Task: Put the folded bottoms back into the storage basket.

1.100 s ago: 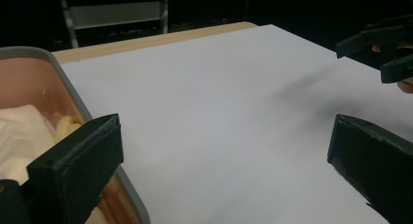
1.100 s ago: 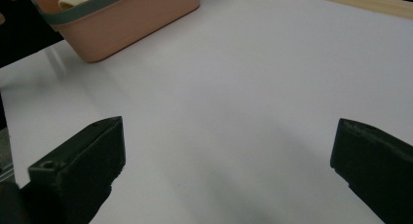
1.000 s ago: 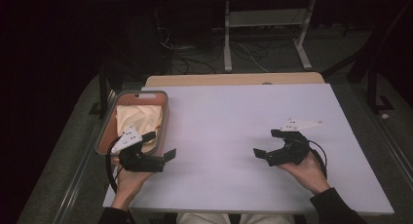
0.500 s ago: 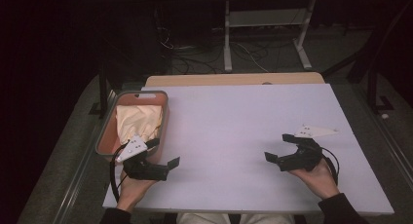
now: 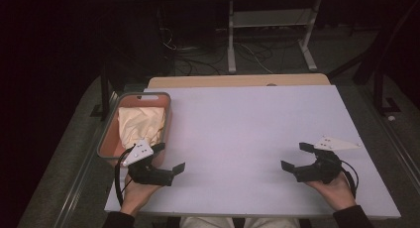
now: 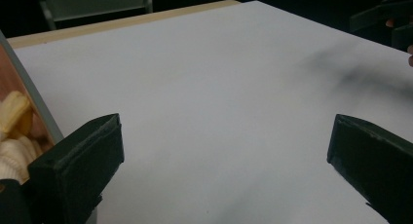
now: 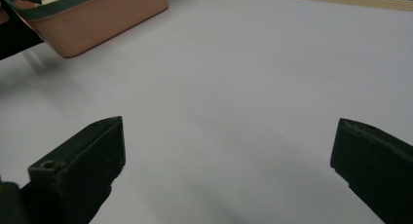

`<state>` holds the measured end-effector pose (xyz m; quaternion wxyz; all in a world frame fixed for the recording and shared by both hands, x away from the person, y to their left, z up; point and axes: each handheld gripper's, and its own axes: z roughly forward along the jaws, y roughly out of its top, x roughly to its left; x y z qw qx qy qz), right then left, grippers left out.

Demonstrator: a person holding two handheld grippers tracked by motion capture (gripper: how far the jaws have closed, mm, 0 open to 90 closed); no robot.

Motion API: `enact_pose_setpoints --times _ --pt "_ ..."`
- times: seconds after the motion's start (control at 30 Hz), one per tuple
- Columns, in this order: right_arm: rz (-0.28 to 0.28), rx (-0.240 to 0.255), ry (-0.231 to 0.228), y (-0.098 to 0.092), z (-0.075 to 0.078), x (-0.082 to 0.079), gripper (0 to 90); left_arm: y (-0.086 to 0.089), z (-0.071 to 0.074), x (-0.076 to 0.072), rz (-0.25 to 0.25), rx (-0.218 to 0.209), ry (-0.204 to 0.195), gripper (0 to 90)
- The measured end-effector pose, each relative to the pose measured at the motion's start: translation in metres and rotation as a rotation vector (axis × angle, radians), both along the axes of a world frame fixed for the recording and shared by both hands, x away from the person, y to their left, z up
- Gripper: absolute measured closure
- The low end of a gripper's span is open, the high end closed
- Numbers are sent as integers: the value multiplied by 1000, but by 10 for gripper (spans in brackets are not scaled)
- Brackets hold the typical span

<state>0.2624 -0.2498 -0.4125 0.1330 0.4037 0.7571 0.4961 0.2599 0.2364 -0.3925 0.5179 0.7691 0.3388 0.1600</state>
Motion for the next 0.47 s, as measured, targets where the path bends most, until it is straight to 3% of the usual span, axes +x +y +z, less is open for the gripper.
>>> enact_pose_setpoints --times 0.47 --pt "-61 15 -31 -34 -12 -20 0 -1 -3 0 -23 -1 16 0"
